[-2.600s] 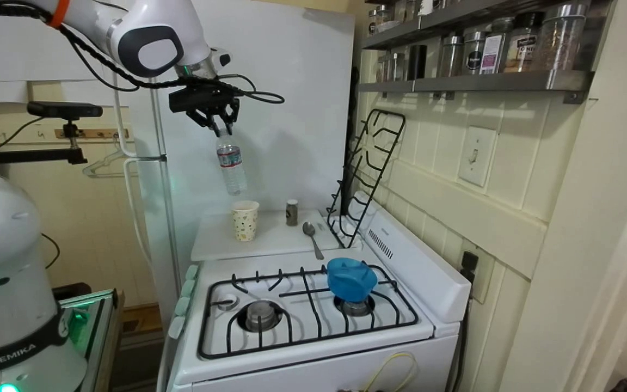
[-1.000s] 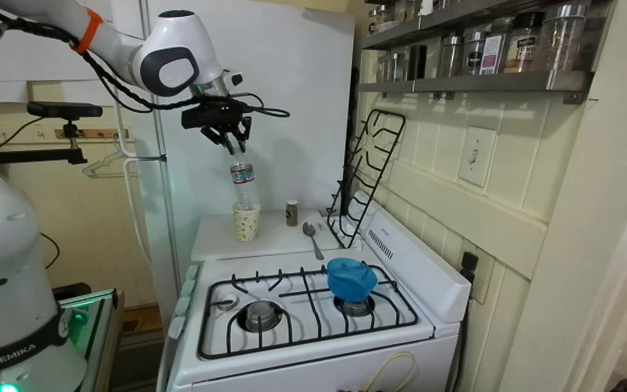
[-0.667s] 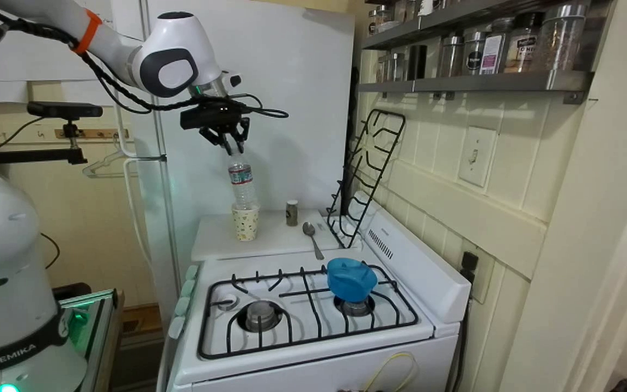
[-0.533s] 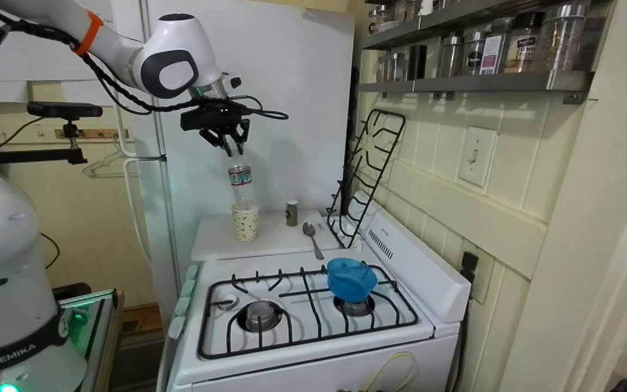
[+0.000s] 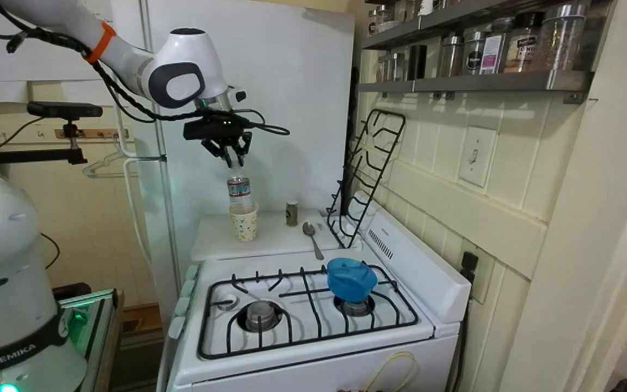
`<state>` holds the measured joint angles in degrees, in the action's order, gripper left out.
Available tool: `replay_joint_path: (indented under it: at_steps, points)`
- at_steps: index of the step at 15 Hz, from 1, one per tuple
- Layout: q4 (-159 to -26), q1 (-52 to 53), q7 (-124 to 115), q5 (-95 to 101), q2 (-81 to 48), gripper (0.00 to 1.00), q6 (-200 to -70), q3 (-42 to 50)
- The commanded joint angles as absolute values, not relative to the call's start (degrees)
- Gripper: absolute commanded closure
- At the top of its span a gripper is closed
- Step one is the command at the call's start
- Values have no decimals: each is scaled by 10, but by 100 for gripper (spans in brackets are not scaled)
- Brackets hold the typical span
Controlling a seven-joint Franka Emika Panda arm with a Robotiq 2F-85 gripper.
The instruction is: Put the water bottle in the coffee cup.
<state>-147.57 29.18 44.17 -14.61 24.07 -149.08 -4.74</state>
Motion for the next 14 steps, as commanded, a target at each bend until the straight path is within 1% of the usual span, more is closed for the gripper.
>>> replay_joint_path:
  at_steps: [1,6,14]
  points:
    - [-1471,306,453,-179,237,92,-1483,-34]
    - [-1473,318,481,-217,237,92,-1506,-26]
    - [-1479,306,471,-179,235,92,-1539,-43]
